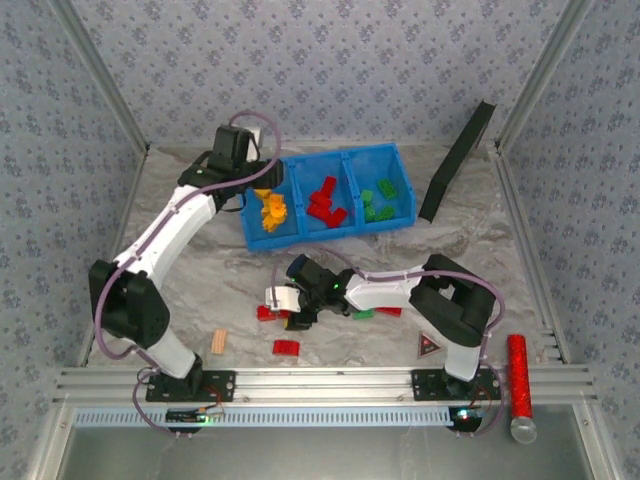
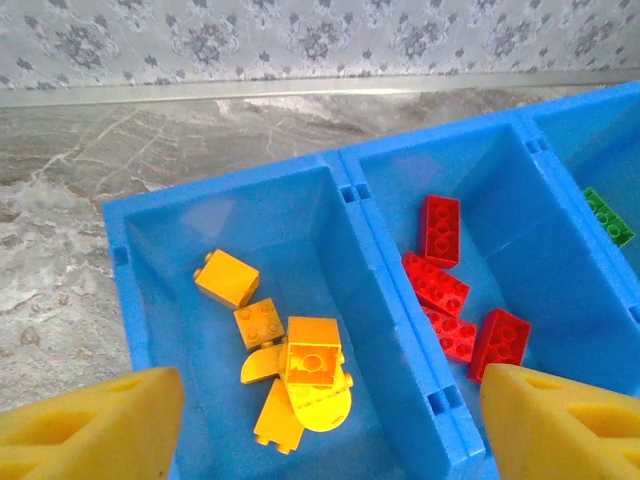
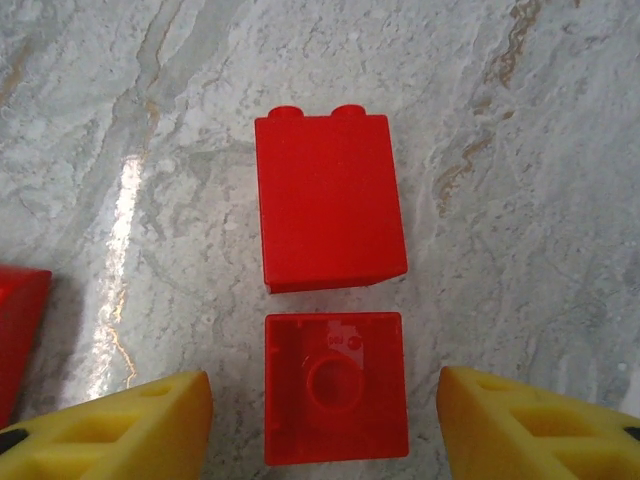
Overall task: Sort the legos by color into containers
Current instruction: Pick up the lego from the bottom-center of the table.
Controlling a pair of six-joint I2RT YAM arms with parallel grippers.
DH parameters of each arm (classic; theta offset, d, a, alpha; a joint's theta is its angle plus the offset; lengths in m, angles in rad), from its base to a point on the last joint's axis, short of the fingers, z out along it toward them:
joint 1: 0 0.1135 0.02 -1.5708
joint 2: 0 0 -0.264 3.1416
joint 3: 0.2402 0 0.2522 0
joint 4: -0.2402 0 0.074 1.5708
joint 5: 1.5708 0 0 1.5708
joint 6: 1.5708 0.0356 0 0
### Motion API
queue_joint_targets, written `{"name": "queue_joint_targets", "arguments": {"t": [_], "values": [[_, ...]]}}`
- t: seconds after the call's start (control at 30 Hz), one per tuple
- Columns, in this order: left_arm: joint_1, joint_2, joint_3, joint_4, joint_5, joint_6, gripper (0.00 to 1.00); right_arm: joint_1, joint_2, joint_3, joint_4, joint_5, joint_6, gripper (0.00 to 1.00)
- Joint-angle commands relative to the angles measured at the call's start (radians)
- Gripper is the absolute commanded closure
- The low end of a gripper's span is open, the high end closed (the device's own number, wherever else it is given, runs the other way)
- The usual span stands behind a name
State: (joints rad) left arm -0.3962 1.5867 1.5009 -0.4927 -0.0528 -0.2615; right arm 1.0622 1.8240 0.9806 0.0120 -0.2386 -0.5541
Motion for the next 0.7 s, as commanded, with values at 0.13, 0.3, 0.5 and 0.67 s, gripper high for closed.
{"name": "queue_joint_targets", "arguments": {"t": [0.13, 0.3, 0.5, 0.67], "values": [[0.007, -0.097, -0.071, -0.04, -0.049, 0.024, 0.21, 0.006, 0.051, 0.053, -0.034, 0.019, 0.023, 0.46], [0.008, -0.142, -0.104, -0.058, -0.07, 0.033, 0.21, 0.003, 0.057, 0.05, -0.036, 0.041, 0.027, 0.62], [0.011, -0.22, -0.152, -0.063, -0.102, 0.046, 0.2, -0.037, -0.013, 0.001, -0.001, 0.076, 0.08, 0.76], [0.013, -0.266, -0.188, -0.09, -0.138, 0.06, 0.19, -0.126, -0.129, -0.021, -0.038, 0.127, 0.111, 0.8]]}}
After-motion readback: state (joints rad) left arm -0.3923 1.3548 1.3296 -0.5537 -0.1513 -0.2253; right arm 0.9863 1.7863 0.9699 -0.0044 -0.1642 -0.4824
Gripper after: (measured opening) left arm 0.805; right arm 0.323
